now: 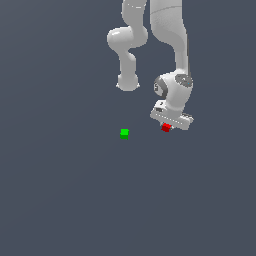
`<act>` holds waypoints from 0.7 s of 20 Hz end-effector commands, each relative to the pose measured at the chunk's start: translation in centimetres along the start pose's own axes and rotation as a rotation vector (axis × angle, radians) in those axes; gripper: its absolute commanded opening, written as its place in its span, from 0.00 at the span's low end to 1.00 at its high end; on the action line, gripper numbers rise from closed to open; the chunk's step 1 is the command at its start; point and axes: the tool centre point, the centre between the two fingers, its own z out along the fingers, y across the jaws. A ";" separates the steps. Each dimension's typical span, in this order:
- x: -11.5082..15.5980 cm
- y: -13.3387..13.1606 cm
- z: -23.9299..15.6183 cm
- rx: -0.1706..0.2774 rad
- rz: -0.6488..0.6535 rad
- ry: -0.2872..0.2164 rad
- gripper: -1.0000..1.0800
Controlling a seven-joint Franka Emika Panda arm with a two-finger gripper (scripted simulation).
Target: Stack the red cube on top of the green cube.
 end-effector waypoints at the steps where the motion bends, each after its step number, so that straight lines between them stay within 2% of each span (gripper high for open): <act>1: 0.0 0.0 -1.5 0.001 0.000 0.001 0.00; 8: 0.0 0.0 -5.6 0.001 0.000 0.001 0.00; 14: 0.1 0.0 -7.1 0.001 0.001 0.000 0.00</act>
